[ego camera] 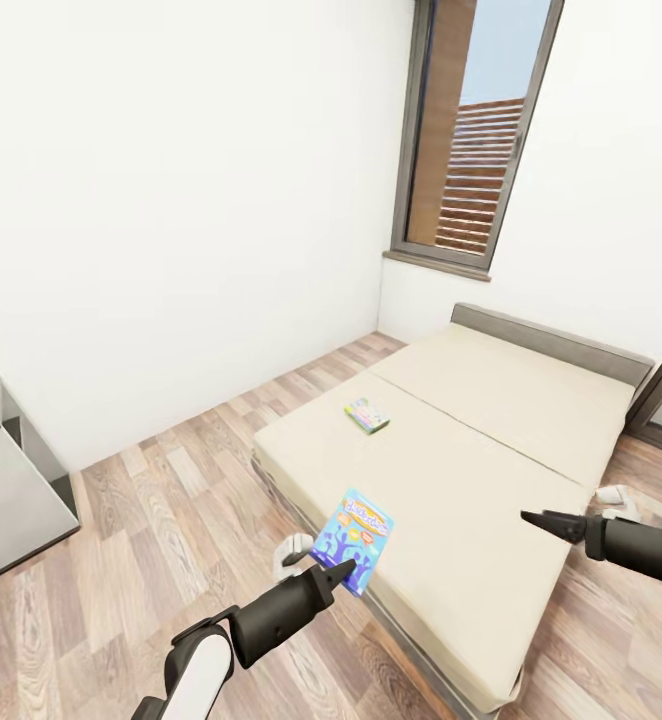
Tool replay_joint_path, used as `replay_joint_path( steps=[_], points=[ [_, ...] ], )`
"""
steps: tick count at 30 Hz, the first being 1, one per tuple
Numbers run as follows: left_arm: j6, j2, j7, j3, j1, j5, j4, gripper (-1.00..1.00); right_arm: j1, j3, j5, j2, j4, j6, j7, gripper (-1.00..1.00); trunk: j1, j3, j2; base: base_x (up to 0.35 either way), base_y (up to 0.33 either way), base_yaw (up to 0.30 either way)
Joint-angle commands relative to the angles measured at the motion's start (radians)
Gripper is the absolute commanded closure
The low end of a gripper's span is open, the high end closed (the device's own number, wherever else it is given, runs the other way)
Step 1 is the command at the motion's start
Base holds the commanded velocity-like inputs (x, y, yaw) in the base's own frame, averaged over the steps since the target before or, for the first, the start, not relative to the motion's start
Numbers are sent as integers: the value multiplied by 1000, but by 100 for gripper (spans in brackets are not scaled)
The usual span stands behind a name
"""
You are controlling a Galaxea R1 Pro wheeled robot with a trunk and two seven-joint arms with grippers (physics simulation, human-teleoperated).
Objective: Put all the toys in the child's room - the three board games (two on the bed and one on the table), the two jigsaw puzzles on the table, and the tennis ball on the table - inside the toy box on the table in the child's room.
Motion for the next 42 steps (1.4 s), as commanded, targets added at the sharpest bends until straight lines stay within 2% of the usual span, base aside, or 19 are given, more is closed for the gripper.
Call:
replay_joint_path(
  steps=[1,3,5,6,9,13,18,23,42],
  points=[
    [5,0,-1,1,-1,1,0,100,-1,0,-1,1,0,9,2,-100,1,-2,-2,0,0,0],
    [5,0,-2,2,0,1,0,100,8,42,2,35,0,9,1,-100,1,-2,-2,0,0,0],
    [5,1,-3,4,1,1,0,100,14,77,3,56,0,-4,-1,-100,1,-1,-2,0,0,0],
    [5,1,-3,4,1,1,0,100,14,77,3,56,0,-4,-1,-100,1,-1,-2,0,0,0],
    [5,2,-5,5,2,1,0,100,19,109,5,74,0,-26,-1,-100,1,-1,-2,0,0,0],
    [4,3,-5,6,4,0,0,100,21,123,6,81,0,-38,-1,-100,1,-1,-2,0,0,0],
    [4,3,-5,7,6,0,2,100,21,128,7,73,0,-42,-2,-100,1,0,-2,0,0,0],
    [3,3,-3,9,7,0,10,100,22,132,7,51,0,-45,-2,-100,1,1,-2,0,0,0],
    [2,7,-3,9,7,0,25,100,19,133,7,41,0,-44,-2,-100,1,1,-2,0,0,23]
  ],
)
